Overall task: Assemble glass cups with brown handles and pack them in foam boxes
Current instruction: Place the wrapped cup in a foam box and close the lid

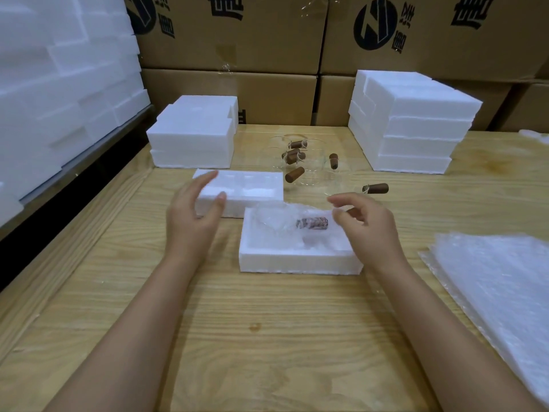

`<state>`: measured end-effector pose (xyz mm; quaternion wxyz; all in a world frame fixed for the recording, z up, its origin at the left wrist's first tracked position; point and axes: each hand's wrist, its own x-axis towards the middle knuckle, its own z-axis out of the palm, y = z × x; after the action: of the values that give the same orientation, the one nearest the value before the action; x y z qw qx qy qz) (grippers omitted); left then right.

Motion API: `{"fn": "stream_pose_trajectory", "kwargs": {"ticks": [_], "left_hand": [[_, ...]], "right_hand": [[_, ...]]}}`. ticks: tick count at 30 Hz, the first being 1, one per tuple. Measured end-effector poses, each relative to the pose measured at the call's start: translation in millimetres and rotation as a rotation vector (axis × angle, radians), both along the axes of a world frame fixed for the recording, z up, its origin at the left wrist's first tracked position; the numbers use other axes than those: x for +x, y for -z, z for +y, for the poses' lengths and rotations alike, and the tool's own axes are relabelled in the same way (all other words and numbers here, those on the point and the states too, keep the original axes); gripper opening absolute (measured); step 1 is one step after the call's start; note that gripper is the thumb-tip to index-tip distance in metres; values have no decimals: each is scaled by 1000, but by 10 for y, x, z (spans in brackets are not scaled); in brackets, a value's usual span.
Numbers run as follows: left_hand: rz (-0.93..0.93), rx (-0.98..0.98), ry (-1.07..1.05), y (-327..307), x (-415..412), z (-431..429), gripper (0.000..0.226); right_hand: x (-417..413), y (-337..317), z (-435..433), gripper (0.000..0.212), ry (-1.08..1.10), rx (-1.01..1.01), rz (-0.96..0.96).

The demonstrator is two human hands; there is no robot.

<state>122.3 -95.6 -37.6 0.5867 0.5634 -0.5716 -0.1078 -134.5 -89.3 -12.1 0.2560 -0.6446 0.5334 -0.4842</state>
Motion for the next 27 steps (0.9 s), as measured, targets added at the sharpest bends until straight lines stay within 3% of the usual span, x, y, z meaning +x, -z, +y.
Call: {"fn": "stream_pose_trajectory", "kwargs": {"ticks": [2, 4, 6, 13, 17, 19, 22, 27], "left_hand": [[-178, 131, -169, 51, 172, -93, 46], [-302, 362, -214, 118, 256, -154, 51], [-360, 421, -209, 179, 266, -176, 44], [-230, -4, -186, 10, 160, -81, 20], [-304, -348, -197, -178, -29, 3, 17], [-367, -460, -176, -235, -142, 15, 18], [-423, -486, -156, -271, -271, 43, 20], [-518, -552, -58, -245, -276, 62, 23]], "right_hand": [[-43, 0, -30, 19, 90, -21, -70], [-79, 10, -58, 23, 124, -22, -107], [-98, 27, -73, 27, 124, -15, -114], [-98, 20, -53, 28, 120, -16, -113], [-52, -40, -12, 9, 33, -63, -111], [-10, -88, 14, 26, -19, -115, -98], [57, -142, 27, 54, -120, -129, -240], [-29, -208, -34, 74, -169, 103, -483]]}}
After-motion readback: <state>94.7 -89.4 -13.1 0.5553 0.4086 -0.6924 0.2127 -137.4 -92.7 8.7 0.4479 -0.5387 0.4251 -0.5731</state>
